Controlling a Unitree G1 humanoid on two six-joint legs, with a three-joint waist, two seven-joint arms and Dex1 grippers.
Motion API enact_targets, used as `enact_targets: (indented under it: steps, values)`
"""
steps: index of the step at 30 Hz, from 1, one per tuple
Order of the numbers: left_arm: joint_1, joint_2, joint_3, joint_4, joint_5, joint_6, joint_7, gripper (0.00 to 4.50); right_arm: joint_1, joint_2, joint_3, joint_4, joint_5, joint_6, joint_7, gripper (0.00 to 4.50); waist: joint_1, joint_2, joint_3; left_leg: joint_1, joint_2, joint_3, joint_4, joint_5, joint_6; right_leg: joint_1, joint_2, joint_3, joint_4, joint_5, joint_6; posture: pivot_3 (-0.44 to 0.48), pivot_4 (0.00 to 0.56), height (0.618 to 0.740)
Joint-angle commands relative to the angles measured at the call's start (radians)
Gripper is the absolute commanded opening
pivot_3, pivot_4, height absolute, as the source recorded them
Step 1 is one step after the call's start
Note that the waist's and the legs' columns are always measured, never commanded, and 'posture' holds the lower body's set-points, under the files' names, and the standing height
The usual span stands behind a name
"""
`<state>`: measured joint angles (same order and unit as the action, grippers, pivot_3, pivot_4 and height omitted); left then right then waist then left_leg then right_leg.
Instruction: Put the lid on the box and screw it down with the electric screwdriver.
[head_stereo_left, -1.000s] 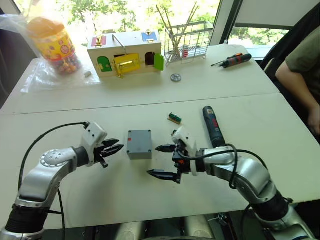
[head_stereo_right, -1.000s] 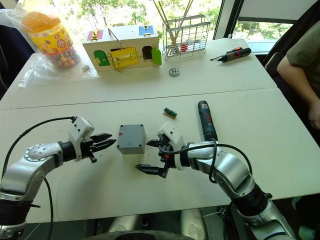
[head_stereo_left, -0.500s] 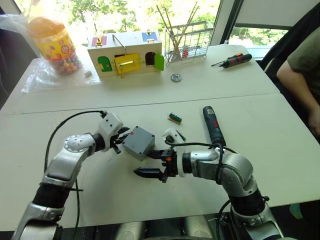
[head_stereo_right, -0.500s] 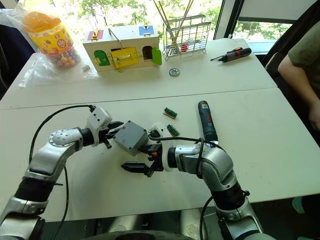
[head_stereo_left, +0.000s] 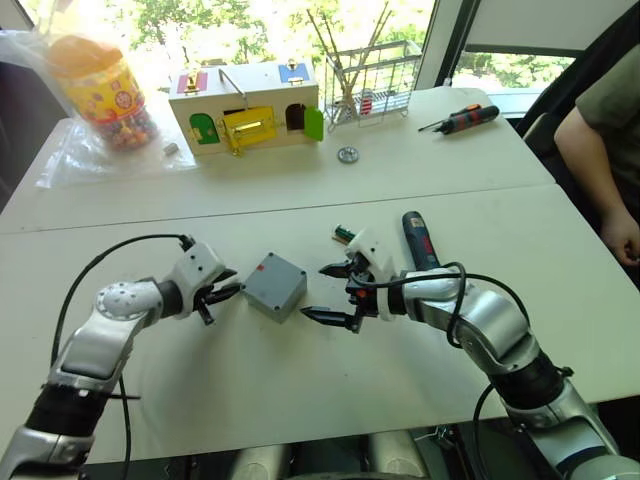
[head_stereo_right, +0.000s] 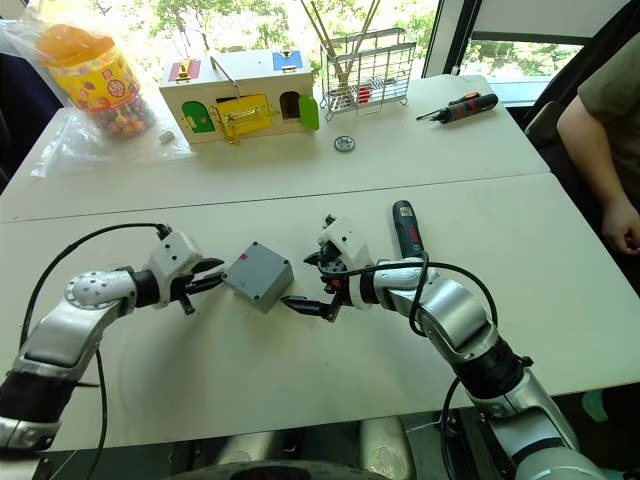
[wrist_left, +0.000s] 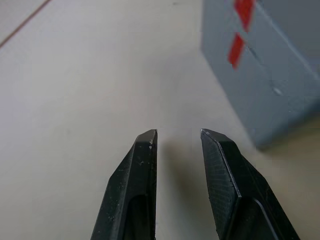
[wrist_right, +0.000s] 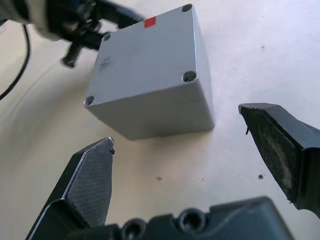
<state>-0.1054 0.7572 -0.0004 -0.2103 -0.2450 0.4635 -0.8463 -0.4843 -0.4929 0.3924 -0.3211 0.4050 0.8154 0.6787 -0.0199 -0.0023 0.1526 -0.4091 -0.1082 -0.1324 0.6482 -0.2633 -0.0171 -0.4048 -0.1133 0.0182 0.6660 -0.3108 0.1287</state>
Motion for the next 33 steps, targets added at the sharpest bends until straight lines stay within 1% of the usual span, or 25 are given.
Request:
enact_targets:
  steps: [1, 4, 7, 13, 16, 20, 26, 29, 33]
  values:
    - [0.052, 0.017, 0.069, -0.134, -0.094, 0.073, -0.026, 1.36, -0.031, 0.024, 0.028, 0.041, -0.037, -0.082, 0.051, 4.46, 0.007, 0.000, 0.000, 0.000, 0.000, 0.000, 0.000, 0.000, 0.000, 0.000, 0.000, 0.000, 0.000, 0.000, 0.000, 0.000, 0.150, 0.740]
    - [0.095, 0.017, 0.086, -0.181, -0.131, 0.110, -0.030, 1.36, -0.041, 0.042, 0.048, 0.082, -0.057, -0.123, 0.092, 4.46, 0.008, 0.000, 0.000, 0.000, 0.000, -0.001, 0.001, 0.000, 0.000, 0.001, 0.000, -0.001, 0.000, 0.000, 0.000, 0.000, 0.150, 0.740]
    - [0.106, 0.004, 0.077, -0.202, -0.144, 0.135, -0.012, 1.36, -0.046, 0.060, 0.065, 0.107, -0.074, -0.157, 0.129, 4.46, 0.007, 0.000, 0.000, 0.000, 0.000, -0.001, 0.000, 0.000, 0.000, 0.001, 0.000, -0.001, 0.000, 0.000, 0.000, 0.000, 0.150, 0.740]
    - [0.054, -0.037, 0.021, -0.157, -0.116, 0.120, 0.027, 1.36, -0.009, 0.062, 0.059, 0.053, -0.051, -0.117, 0.168, 4.46, 0.009, 0.000, 0.000, 0.000, 0.000, -0.001, 0.000, 0.000, 0.000, 0.000, 0.000, -0.001, 0.000, 0.000, 0.000, 0.000, 0.150, 0.740]
    - [0.019, -0.049, 0.006, -0.123, -0.103, 0.110, 0.035, 1.36, 0.011, 0.064, 0.044, 0.019, -0.034, -0.077, 0.165, 4.46, 0.008, 0.000, 0.000, 0.000, 0.000, -0.001, 0.000, 0.000, 0.000, 0.001, 0.000, -0.001, 0.000, 0.000, 0.000, 0.000, 0.150, 0.740]
    - [-0.026, -0.058, -0.009, -0.086, -0.093, 0.097, 0.015, 1.36, 0.039, 0.081, 0.034, -0.024, -0.029, -0.027, 0.135, 4.46, 0.007, 0.000, 0.000, 0.000, 0.000, -0.001, 0.000, 0.000, 0.000, 0.000, 0.000, -0.001, 0.000, 0.000, 0.000, 0.000, 0.150, 0.740]
    - [-0.066, -0.072, -0.020, -0.045, -0.083, 0.083, 0.004, 1.36, 0.059, 0.106, 0.019, -0.068, -0.023, 0.021, 0.103, 4.46, 0.007, 0.000, 0.000, 0.000, 0.000, -0.001, 0.000, 0.000, 0.000, 0.000, 0.000, -0.001, 0.000, 0.000, 0.000, 0.000, 0.150, 0.740]
    - [-0.073, -0.055, -0.008, -0.037, -0.094, 0.106, -0.020, 1.36, 0.058, 0.092, 0.011, -0.082, -0.046, 0.020, 0.090, 4.46, 0.007, 0.000, 0.000, 0.000, 0.000, -0.001, 0.000, 0.000, 0.000, 0.000, 0.000, -0.001, 0.000, 0.000, 0.000, 0.000, 0.150, 0.740]
    - [-0.091, -0.001, 0.041, -0.028, -0.128, 0.164, -0.058, 1.36, 0.043, 0.031, -0.059, -0.140, -0.023, 0.043, 0.102, 4.46, 0.007, 0.000, 0.000, 0.000, 0.000, -0.001, 0.000, 0.000, 0.000, 0.000, 0.000, -0.001, 0.000, 0.000, 0.000, 0.000, 0.150, 0.740]
